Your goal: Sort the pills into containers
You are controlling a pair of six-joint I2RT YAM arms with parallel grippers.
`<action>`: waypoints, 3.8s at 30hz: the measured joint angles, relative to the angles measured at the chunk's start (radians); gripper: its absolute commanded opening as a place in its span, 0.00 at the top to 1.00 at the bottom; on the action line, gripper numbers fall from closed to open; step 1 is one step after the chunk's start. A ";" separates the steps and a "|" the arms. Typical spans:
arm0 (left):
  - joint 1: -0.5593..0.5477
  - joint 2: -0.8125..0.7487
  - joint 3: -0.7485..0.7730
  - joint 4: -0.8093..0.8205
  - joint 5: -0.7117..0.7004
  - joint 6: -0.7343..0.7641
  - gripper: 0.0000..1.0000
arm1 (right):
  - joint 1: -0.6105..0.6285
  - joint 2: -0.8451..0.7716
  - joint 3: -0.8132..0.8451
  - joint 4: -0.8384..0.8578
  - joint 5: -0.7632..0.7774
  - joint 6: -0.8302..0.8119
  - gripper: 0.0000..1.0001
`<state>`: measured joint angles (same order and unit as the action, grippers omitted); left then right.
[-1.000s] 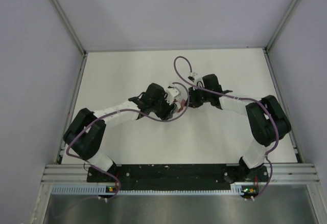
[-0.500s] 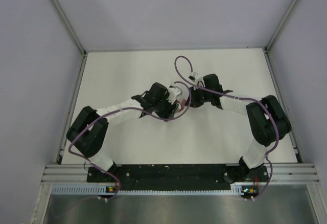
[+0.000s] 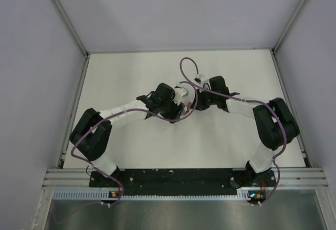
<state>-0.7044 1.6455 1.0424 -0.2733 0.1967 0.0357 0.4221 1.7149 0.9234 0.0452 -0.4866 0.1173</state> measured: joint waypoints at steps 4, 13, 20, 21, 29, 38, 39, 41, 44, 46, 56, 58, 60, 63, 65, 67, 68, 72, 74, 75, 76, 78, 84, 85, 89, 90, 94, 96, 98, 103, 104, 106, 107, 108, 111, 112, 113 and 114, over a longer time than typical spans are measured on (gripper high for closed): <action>-0.005 0.002 0.016 -0.018 0.000 -0.012 1.00 | 0.000 0.000 0.000 0.000 0.000 0.000 1.00; -0.011 0.030 0.058 -0.063 -0.003 -0.019 1.00 | 0.000 0.000 0.000 0.000 0.000 0.000 1.00; -0.011 0.046 0.089 -0.098 -0.005 -0.023 1.00 | 0.000 0.000 0.000 0.000 0.000 0.000 1.00; -0.011 0.048 0.091 -0.099 -0.005 -0.024 1.00 | 0.000 0.000 0.000 0.000 0.000 0.000 1.00; -0.011 0.050 0.102 -0.124 -0.015 -0.026 1.00 | 0.000 0.000 0.000 0.000 0.000 0.000 1.00; -0.011 0.066 0.116 -0.142 -0.028 -0.027 1.00 | 0.000 0.000 0.000 0.000 -0.001 0.000 1.00; -0.011 0.068 0.117 -0.145 -0.030 -0.027 1.00 | 0.000 0.000 0.000 0.000 -0.001 -0.001 1.00; -0.011 0.068 0.121 -0.153 -0.031 -0.027 1.00 | 0.000 0.000 0.000 0.000 -0.001 0.000 1.00; -0.011 0.069 0.129 -0.158 -0.031 -0.027 1.00 | 0.000 0.000 0.000 0.000 -0.003 0.000 1.00; -0.011 0.074 0.137 -0.161 -0.030 -0.027 1.00 | -0.001 0.000 0.000 0.000 -0.005 0.000 1.00; -0.011 0.098 0.161 -0.185 -0.030 -0.026 1.00 | -0.008 0.000 0.000 0.000 -0.009 -0.001 1.00; -0.012 0.098 0.166 -0.188 -0.030 -0.026 1.00 | -0.008 0.000 0.000 0.000 -0.009 0.000 1.00; -0.012 0.098 0.170 -0.191 -0.030 -0.026 1.00 | -0.008 0.000 0.000 0.000 -0.011 -0.001 1.00; -0.012 0.098 0.172 -0.192 -0.030 -0.026 1.00 | -0.008 0.000 0.000 0.000 -0.012 0.000 1.00; -0.011 0.098 0.173 -0.195 -0.030 -0.025 1.00 | -0.008 0.000 0.000 0.000 -0.012 -0.001 1.00; -0.012 0.098 0.177 -0.200 -0.030 -0.025 1.00 | -0.008 0.000 0.000 0.000 -0.012 -0.001 1.00; -0.012 0.099 0.179 -0.202 -0.030 -0.025 1.00 | -0.008 0.000 0.000 0.000 -0.013 -0.001 1.00; -0.012 0.101 0.194 -0.207 -0.031 -0.025 1.00 | -0.008 0.000 0.000 0.000 -0.016 -0.001 1.00; -0.012 0.109 0.203 -0.208 -0.030 -0.022 1.00 | -0.008 0.000 0.000 0.000 -0.016 -0.001 1.00; -0.012 0.114 0.206 -0.209 -0.030 -0.021 1.00 | -0.008 0.000 0.000 0.000 -0.016 -0.001 1.00; -0.012 0.118 0.206 -0.209 -0.030 -0.019 1.00 | -0.008 0.000 0.000 0.000 -0.016 -0.001 1.00; -0.012 0.126 0.207 -0.213 -0.030 -0.018 1.00 | -0.008 0.000 0.000 0.000 -0.017 -0.001 1.00; -0.012 0.138 0.207 -0.222 -0.031 -0.013 1.00 | -0.011 0.000 0.000 0.000 -0.023 -0.001 1.00; -0.012 0.138 0.207 -0.223 -0.030 -0.012 1.00 | -0.011 0.000 0.000 0.000 -0.024 -0.001 1.00; -0.012 0.138 0.216 -0.230 -0.030 -0.010 1.00 | -0.012 0.000 0.000 0.000 -0.029 -0.001 1.00; -0.012 0.138 0.219 -0.231 -0.030 -0.010 1.00 | -0.012 0.000 0.000 0.000 -0.030 -0.001 1.00; -0.012 0.139 0.234 -0.240 -0.030 -0.006 1.00 | -0.012 0.000 0.000 0.000 -0.032 -0.001 1.00; -0.012 0.142 0.243 -0.249 -0.030 -0.006 1.00 | -0.012 0.000 0.000 0.000 -0.032 -0.001 1.00; -0.012 0.146 0.250 -0.256 -0.030 -0.005 1.00 | -0.012 0.000 0.000 0.000 -0.033 -0.001 1.00; -0.012 0.153 0.262 -0.279 -0.030 0.001 1.00 | -0.012 0.000 0.000 0.000 -0.035 -0.001 1.00; -0.012 0.156 0.266 -0.281 -0.030 0.002 1.00 | -0.012 0.000 0.000 0.000 -0.035 -0.001 1.00; -0.012 0.163 0.273 -0.284 -0.030 0.005 1.00 | -0.012 0.000 0.000 0.000 -0.035 -0.001 1.00; -0.012 0.164 0.276 -0.287 -0.030 0.006 1.00 | -0.012 0.000 0.000 0.000 -0.035 -0.001 1.00; -0.012 0.166 0.278 -0.291 -0.030 0.008 1.00 | -0.012 0.000 0.000 0.000 -0.035 -0.001 1.00; -0.012 0.166 0.286 -0.308 -0.029 0.012 1.00 | -0.012 0.000 0.000 0.000 -0.035 -0.001 1.00; -0.012 0.166 0.288 -0.312 -0.029 0.013 1.00 | -0.012 0.000 0.000 0.000 -0.035 -0.001 1.00; -0.012 0.166 0.290 -0.315 -0.029 0.015 1.00 | -0.012 0.000 0.000 0.000 -0.035 -0.001 1.00; -0.012 0.167 0.292 -0.319 -0.029 0.015 1.00 | -0.012 0.000 0.000 0.000 -0.035 -0.001 1.00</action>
<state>-0.7162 1.8122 1.3342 -0.5922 0.1673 0.0509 0.4099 1.7149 0.9234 0.0456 -0.5217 0.1165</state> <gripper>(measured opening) 0.590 0.009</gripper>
